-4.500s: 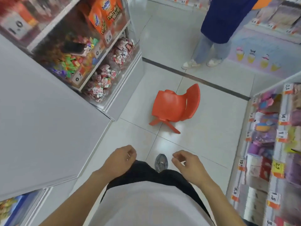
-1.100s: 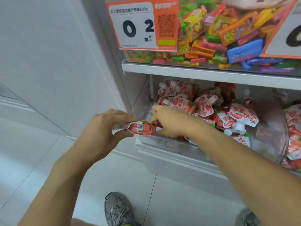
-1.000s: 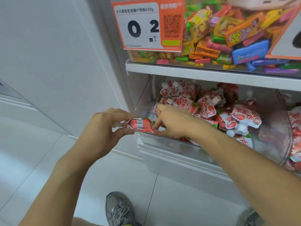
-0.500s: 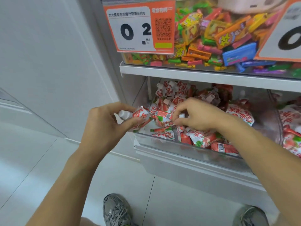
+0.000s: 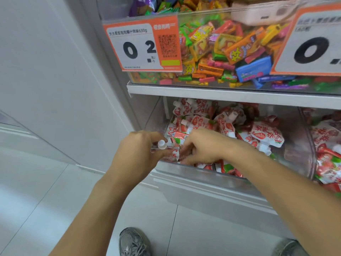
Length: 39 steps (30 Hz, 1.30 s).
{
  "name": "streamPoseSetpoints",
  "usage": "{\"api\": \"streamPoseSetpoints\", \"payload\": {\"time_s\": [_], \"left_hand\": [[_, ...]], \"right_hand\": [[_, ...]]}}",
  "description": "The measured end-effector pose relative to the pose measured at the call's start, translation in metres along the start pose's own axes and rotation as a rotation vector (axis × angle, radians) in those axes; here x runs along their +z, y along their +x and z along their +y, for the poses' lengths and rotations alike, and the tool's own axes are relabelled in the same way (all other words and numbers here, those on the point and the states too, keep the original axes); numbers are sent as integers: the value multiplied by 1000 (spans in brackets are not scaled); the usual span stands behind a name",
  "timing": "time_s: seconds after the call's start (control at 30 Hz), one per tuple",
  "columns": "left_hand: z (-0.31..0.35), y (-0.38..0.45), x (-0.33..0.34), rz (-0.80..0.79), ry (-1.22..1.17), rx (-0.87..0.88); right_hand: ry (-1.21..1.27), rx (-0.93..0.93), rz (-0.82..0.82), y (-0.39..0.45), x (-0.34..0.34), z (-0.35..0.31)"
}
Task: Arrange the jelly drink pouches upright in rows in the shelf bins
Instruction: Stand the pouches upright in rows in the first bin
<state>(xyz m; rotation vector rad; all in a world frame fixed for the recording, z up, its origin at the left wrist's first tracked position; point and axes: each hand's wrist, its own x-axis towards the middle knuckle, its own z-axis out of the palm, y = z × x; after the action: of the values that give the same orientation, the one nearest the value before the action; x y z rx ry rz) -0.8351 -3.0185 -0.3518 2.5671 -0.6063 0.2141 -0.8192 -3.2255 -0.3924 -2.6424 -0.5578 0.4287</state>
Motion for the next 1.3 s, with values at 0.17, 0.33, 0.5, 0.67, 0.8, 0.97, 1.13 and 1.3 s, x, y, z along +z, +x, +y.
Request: {"api": "streamPoseSetpoints", "payload": {"time_s": [0.17,0.33,0.5,0.67,0.8,0.97,1.13,1.3], "left_hand": [[-2,0,7,36,84,5],[-3,0,7,113,61,-9],[-6,0,7,121,55,-11],[-9,-1,2,139,64,-6],[-7,0,4,145,79,8],[-9,7,7,98,96,21],[2,16,21,14,102,48],[-6,22,33,-272,120,-20]], "right_hand": [[-16,-69,47,-8,12,2],[32,-94,-39,-11,6,7],[-31,-183,42,-3,12,3],[213,-165,24,-3,11,6],[349,-137,-82,-14,-9,5],[242,-26,-64,-23,-7,-10],[504,25,122,-23,2,-8],[502,93,221,-30,0,-10]]}}
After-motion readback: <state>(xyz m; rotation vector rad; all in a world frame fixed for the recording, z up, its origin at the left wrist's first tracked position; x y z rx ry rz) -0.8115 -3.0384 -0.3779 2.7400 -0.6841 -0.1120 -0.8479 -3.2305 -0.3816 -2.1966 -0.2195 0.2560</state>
